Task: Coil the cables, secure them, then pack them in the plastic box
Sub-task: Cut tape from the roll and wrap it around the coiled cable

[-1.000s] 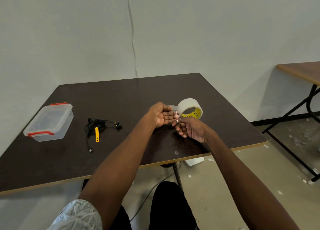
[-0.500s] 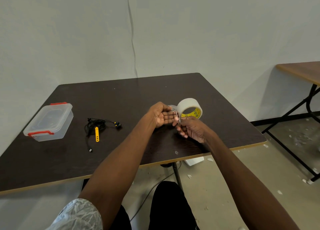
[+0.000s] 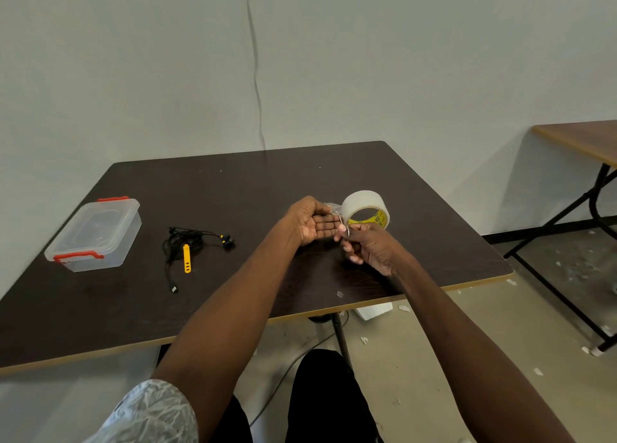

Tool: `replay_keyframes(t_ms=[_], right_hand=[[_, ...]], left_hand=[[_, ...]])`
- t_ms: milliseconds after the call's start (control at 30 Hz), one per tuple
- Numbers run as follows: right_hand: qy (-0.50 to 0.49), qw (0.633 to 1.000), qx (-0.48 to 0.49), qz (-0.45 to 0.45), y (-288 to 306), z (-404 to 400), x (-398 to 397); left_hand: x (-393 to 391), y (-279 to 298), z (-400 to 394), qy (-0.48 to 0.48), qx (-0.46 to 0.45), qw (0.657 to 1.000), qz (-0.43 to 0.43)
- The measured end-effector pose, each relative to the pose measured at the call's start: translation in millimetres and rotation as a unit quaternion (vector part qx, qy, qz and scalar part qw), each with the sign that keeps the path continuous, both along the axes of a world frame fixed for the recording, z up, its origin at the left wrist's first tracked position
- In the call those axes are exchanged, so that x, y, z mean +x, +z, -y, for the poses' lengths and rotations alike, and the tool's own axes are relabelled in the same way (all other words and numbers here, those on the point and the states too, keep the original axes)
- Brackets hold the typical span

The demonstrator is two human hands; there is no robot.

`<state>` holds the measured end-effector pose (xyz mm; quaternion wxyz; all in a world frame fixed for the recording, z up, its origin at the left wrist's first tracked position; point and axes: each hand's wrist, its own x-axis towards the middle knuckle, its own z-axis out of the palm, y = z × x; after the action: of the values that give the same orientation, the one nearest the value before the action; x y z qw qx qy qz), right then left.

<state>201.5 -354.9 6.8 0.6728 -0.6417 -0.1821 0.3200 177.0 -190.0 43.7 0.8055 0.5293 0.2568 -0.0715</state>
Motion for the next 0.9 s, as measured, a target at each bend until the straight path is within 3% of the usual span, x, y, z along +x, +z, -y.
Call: replay_keyframes(t_ms=[533, 900], right_hand=[[0.085, 0.995, -0.020, -0.040, 0.9, -1.3, 2.8], [0.086, 0.994, -0.034, -0.058, 3.8, 1.8, 5.4]], left_hand=[[3.1, 0.1, 3.2, 0.009, 0.010, 1.000, 0.002], [1.7, -0.1, 1.0, -0.024, 0.028, 0.999, 0.007]])
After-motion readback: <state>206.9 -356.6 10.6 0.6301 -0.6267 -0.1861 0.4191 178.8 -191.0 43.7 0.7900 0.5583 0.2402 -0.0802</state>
